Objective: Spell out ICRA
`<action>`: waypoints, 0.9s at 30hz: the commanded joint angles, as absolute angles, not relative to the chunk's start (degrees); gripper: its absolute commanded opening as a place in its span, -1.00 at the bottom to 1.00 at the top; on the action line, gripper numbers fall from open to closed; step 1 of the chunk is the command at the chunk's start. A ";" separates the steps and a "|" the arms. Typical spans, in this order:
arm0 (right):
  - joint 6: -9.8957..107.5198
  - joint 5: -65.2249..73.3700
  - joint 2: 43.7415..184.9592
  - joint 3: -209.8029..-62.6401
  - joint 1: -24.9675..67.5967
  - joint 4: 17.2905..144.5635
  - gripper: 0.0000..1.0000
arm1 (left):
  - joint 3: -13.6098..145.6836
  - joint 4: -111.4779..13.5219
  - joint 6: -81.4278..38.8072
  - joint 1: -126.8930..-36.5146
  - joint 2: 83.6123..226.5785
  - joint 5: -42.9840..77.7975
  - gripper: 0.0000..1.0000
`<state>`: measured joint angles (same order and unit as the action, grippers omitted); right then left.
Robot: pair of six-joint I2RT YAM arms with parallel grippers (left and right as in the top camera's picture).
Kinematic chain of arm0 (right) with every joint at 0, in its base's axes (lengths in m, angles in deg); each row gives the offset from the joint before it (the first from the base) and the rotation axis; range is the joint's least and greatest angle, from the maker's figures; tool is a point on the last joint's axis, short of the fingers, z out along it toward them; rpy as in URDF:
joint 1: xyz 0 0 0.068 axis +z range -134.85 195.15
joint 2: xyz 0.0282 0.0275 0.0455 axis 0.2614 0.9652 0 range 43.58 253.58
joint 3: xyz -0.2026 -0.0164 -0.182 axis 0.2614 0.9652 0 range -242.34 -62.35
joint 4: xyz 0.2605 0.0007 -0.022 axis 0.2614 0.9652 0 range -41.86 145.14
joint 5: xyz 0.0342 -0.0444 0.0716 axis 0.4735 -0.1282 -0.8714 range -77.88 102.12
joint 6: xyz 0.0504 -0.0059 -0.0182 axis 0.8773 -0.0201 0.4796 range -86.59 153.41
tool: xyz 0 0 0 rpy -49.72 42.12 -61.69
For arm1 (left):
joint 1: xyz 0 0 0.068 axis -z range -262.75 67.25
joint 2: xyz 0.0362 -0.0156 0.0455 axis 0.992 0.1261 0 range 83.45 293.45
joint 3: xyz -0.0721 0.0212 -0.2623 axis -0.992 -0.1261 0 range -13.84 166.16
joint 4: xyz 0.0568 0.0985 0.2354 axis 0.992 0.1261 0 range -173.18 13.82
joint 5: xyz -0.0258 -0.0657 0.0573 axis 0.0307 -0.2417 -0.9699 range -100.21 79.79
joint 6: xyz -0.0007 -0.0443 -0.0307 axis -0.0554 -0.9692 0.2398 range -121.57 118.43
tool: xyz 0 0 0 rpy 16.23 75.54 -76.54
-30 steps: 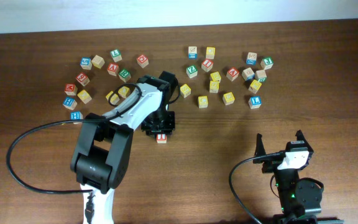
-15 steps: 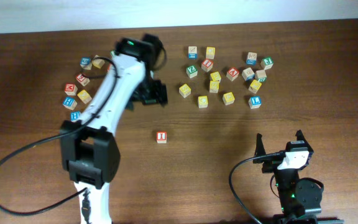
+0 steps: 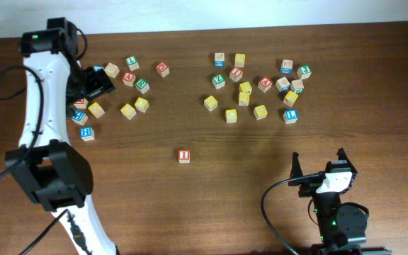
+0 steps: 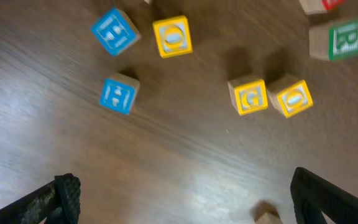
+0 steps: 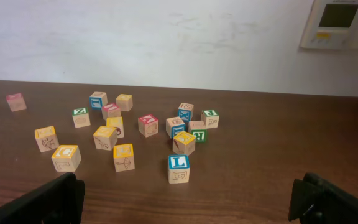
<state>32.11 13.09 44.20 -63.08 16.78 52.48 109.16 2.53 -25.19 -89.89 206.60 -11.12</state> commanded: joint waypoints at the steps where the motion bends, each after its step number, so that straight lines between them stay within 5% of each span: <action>1: 32.35 12.96 43.79 -62.66 16.63 52.83 0.97 | 109.73 0.54 -25.06 -90.59 207.06 -11.77 0.98; 8: 32.35 12.96 43.79 -62.66 16.63 52.83 0.97 | 109.73 -5.67 -25.12 -90.41 210.71 -11.51 0.83; 27: 32.33 12.96 43.79 -62.66 16.63 52.83 0.97 | 109.69 -9.45 -25.76 -89.93 214.71 -4.47 0.83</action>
